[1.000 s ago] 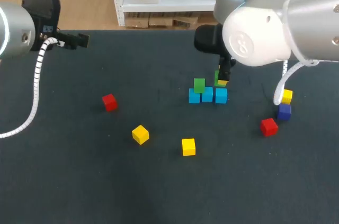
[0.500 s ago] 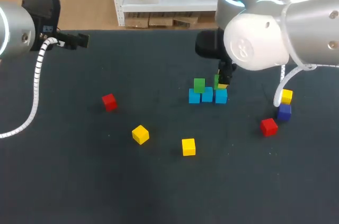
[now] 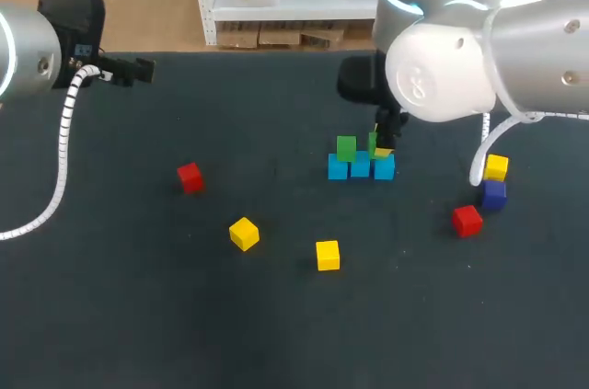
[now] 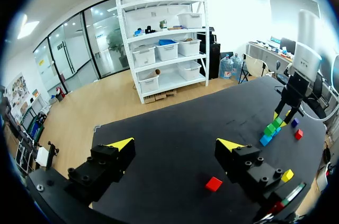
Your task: Place the blue cubes, place green cubes on the blue cubes, place the yellow cubes on the green cubes, then place the red cubes on the yellow cubes, and place purple cube on the red cubes.
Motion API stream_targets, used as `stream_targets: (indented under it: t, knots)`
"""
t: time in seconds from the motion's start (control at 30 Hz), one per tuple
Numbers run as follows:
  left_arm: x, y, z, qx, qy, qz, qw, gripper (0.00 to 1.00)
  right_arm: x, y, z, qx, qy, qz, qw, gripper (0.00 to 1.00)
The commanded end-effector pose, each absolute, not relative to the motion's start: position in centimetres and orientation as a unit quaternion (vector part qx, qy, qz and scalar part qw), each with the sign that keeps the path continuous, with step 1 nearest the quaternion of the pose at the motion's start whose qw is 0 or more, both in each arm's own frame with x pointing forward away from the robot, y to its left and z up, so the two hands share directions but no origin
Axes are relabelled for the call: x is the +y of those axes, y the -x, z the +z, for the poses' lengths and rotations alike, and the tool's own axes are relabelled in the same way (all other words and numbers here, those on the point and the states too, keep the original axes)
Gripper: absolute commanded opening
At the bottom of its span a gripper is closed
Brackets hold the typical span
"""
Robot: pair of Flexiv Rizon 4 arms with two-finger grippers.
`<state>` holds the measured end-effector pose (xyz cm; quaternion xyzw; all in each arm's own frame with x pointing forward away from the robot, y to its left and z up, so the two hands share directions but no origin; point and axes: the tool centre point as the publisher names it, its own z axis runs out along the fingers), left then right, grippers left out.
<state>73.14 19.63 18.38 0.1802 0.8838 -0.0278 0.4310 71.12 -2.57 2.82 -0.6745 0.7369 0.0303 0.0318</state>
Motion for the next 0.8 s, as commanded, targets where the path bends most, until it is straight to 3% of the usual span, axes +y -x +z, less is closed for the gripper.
stream_targets:
  t: [0.03,0.67,0.7,0.77,0.8]
  knots:
    - [19.74,-73.26,18.37,0.884,-0.182,-0.031,0.431,1.00,-2.47,-71.21,2.80,0.737,0.675,0.032,0.031,0.00]
    - [19.74,-73.26,18.37,0.884,-0.182,-0.031,0.431,1.00,-2.37,-70.77,2.14,0.736,0.676,0.035,0.022,0.00]
    - [19.74,-73.26,18.37,0.884,-0.182,-0.031,0.431,1.00,-2.37,-70.76,2.14,0.736,0.676,0.034,0.021,0.05]
    - [19.74,-73.26,18.37,0.884,-0.182,-0.031,0.431,1.00,-2.36,-70.75,2.14,0.736,0.676,0.034,0.020,0.24]
    - [19.74,-73.26,18.37,0.884,-0.182,-0.031,0.431,1.00,-2.36,-70.74,2.14,0.736,0.676,0.034,0.020,0.27]
